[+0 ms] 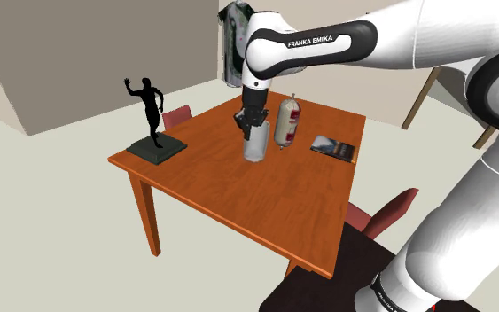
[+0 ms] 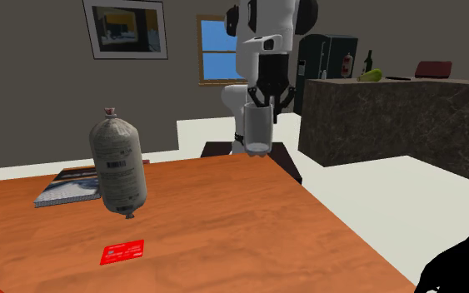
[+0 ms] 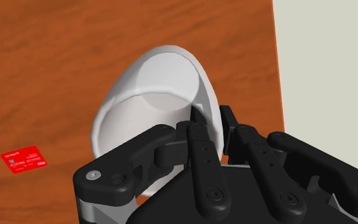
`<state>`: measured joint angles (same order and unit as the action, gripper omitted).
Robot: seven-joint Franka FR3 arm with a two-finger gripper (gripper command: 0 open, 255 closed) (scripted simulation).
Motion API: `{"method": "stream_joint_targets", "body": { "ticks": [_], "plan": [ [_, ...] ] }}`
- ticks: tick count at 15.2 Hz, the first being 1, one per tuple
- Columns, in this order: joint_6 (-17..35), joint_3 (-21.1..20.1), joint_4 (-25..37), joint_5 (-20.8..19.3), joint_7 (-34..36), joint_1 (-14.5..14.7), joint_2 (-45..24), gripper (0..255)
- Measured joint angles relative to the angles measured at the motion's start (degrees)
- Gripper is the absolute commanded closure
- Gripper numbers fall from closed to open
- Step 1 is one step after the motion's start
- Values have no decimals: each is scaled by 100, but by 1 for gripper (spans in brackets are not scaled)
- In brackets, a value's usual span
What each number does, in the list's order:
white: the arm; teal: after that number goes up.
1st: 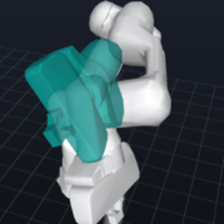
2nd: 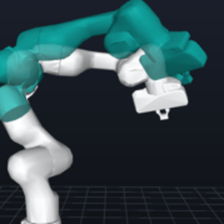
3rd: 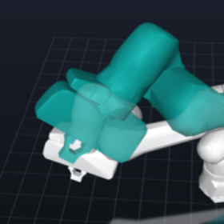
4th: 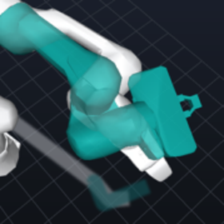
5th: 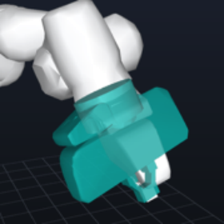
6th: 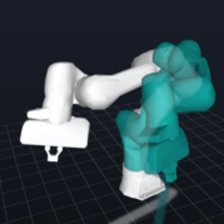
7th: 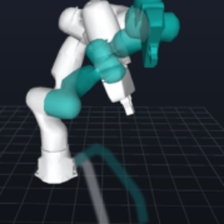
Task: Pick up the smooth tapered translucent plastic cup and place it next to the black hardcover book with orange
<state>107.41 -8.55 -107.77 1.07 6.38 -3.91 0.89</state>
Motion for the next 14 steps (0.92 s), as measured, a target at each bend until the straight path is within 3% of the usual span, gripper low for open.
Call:
{"method": "stream_joint_targets", "body": {
  "ticks": [14],
  "plan": [
    [-927, 92, 803, 13, -160, -87, 121, 255]
  ]
}}
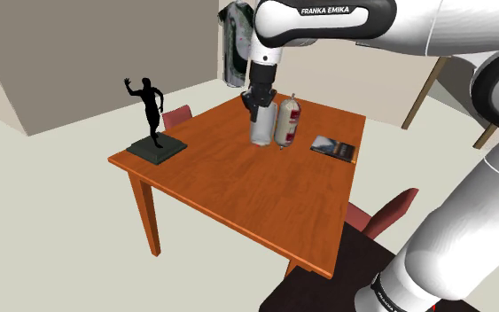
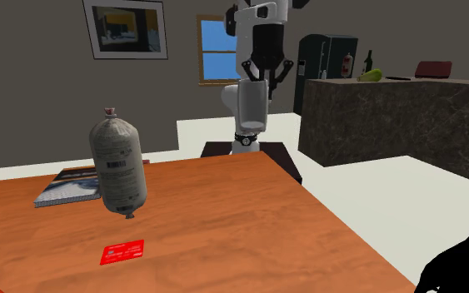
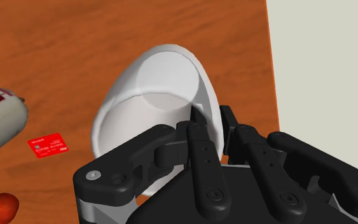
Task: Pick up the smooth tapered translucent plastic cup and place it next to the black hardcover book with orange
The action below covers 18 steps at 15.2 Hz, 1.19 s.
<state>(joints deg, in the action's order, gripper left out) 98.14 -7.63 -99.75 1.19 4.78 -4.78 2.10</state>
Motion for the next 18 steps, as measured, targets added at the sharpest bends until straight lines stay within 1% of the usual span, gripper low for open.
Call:
{"method": "stream_joint_targets", "body": {
  "ticks": [5, 11, 12, 18],
  "plan": [
    [75, 350, -310, 9, -655, -310, 221, 255],
    [-15, 788, -243, -22, -1459, -683, 230, 255],
    [21, 859, -313, -27, -1593, -744, 262, 255],
    [-13, 1304, -140, -44, -2415, -1125, 106, 255]
  ]
}}
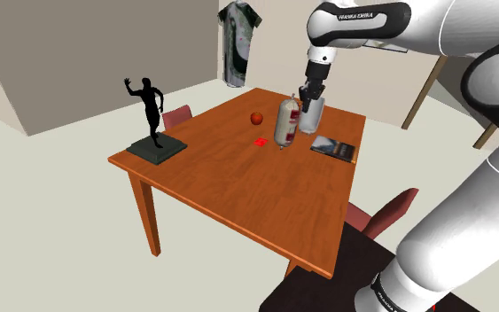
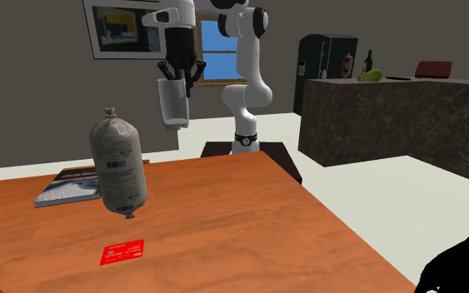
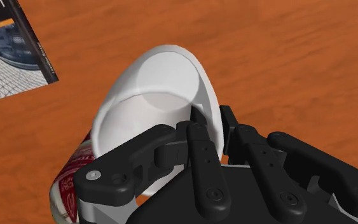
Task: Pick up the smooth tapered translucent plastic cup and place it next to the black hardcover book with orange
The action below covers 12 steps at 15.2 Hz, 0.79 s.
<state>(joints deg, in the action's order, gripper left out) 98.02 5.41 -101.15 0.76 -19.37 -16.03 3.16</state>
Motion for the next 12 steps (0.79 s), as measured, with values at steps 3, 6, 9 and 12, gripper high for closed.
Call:
{"method": "stream_joint_targets", "body": {
  "ticks": [3, 6, 9, 12],
  "plan": [
    [-99, 207, 232, 5, -393, -186, -138, 255],
    [-142, 424, 537, 44, -822, -393, -409, 255],
    [-190, 635, 784, 90, -1259, -618, -619, 255],
    [-295, 801, 1224, 180, -1637, -826, -979, 255]
  ]
}}
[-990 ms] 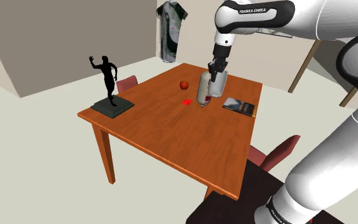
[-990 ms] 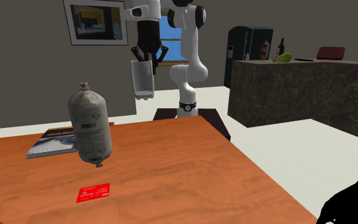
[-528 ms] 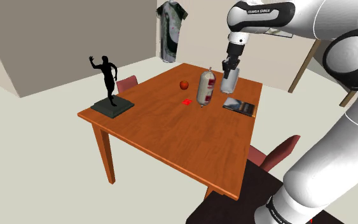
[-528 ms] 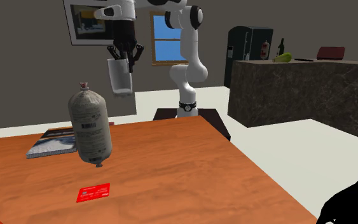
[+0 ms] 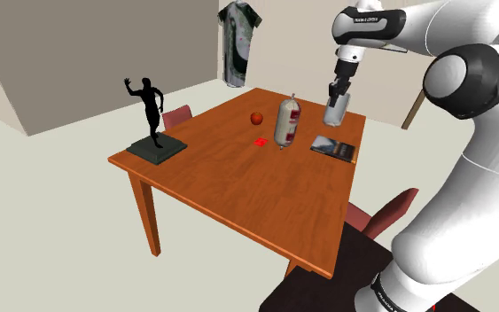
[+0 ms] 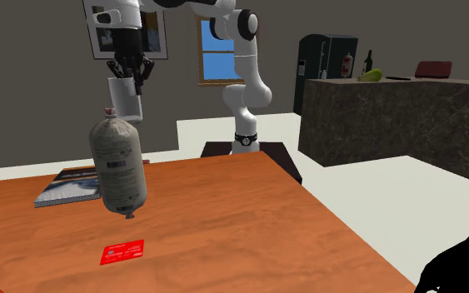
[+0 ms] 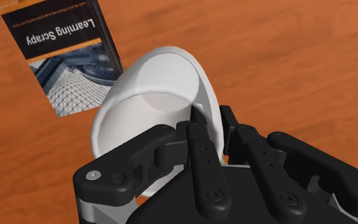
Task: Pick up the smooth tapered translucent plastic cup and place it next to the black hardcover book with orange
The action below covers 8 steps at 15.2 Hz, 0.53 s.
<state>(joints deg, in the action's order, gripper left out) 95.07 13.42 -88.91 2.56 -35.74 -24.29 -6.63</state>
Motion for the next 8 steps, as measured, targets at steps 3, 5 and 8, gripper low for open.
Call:
{"method": "stream_joint_targets", "body": {
  "ticks": [3, 5, 8],
  "plan": [
    [-143, 176, 518, 119, -432, -274, -397, 255],
    [-83, 225, 564, 157, -571, -363, -513, 255],
    [105, 236, 393, 167, -624, -384, -533, 255]
  ]
}}
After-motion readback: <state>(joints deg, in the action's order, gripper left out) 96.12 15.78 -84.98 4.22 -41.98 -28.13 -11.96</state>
